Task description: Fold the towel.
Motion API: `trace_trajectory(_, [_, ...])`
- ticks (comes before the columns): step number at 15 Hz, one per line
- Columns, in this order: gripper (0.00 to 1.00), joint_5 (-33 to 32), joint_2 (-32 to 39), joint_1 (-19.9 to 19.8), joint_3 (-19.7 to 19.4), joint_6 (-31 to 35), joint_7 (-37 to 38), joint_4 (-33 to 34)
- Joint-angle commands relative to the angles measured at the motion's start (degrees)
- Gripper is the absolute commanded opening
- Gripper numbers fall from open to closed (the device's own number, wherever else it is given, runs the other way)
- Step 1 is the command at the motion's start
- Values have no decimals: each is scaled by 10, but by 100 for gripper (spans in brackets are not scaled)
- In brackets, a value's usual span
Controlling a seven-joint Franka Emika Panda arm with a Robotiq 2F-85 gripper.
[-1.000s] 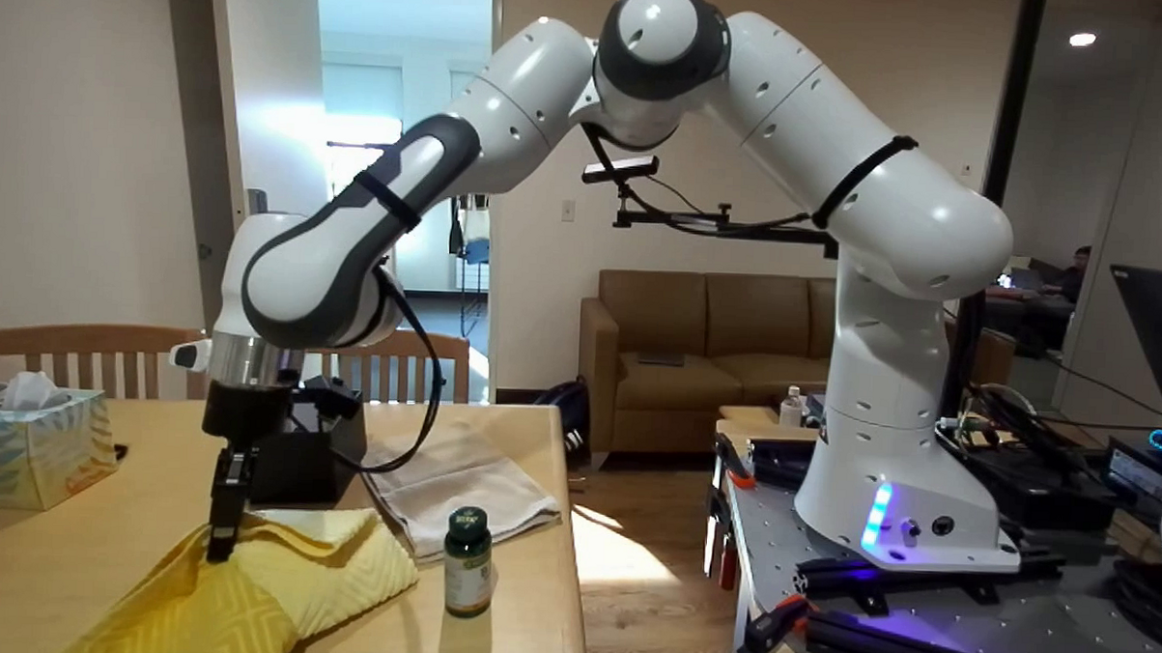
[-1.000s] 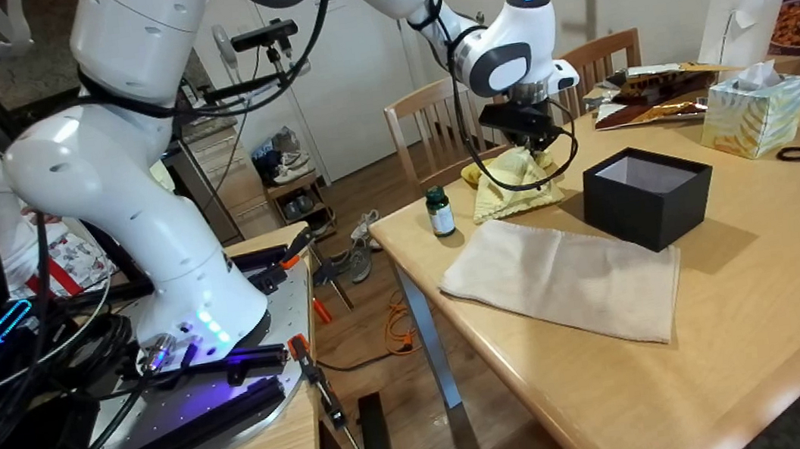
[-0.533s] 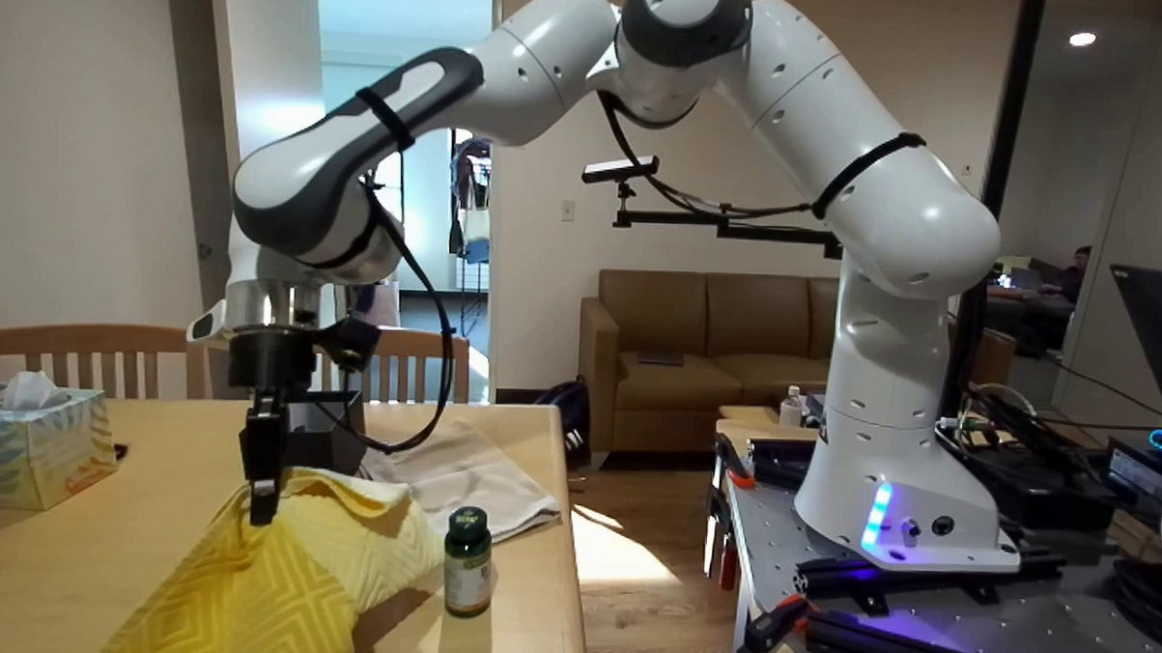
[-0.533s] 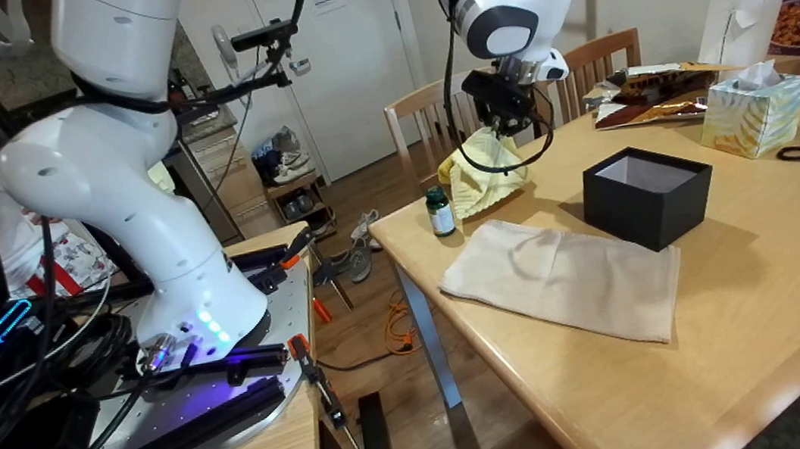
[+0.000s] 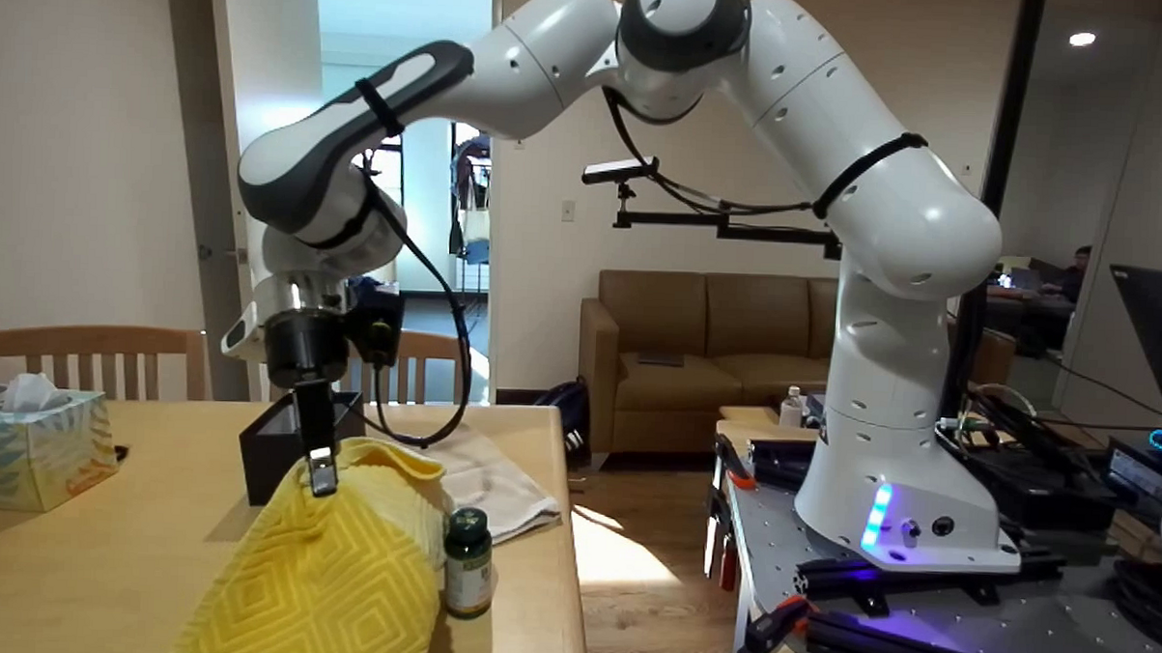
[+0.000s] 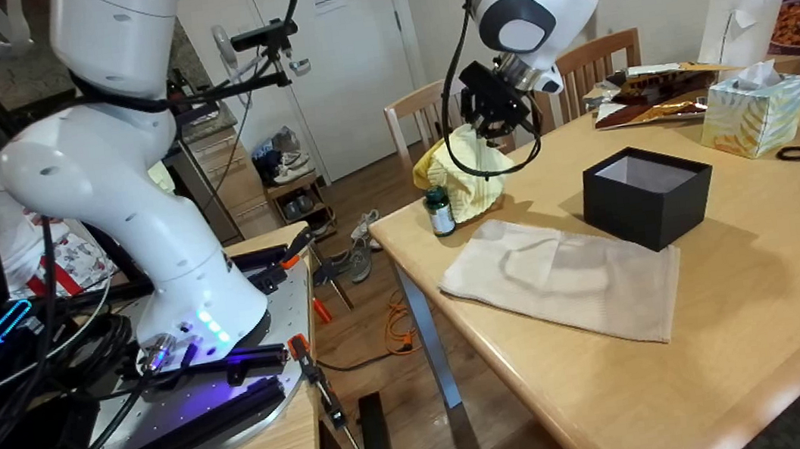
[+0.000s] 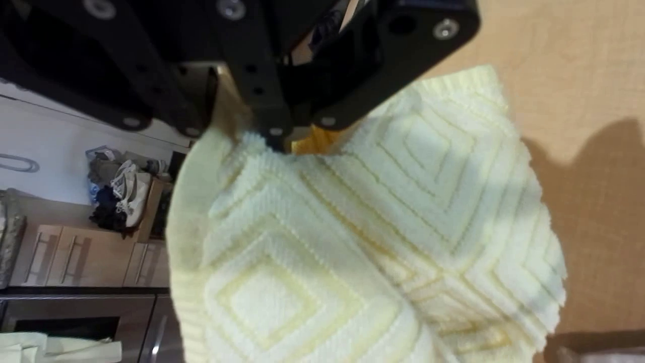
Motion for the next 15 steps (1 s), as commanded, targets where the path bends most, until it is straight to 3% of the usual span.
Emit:
trace_trajectory(1, [4, 35, 34, 9, -18, -48, -39, 34])
trace_trajectory(8, [5, 59, 57, 17, -33, -41, -44, 53])
trace_trajectory(9, [14, 56, 58, 19, -35, -44, -43, 55])
trace_trajectory(10, [43, 58, 55, 21, -39, -34, -38, 53])
trace_trajectory(12, [49, 52, 53, 27, -45, -13, -50, 53])
trace_trajectory(15, [68, 44, 47, 35, -52, 52, -55, 48])
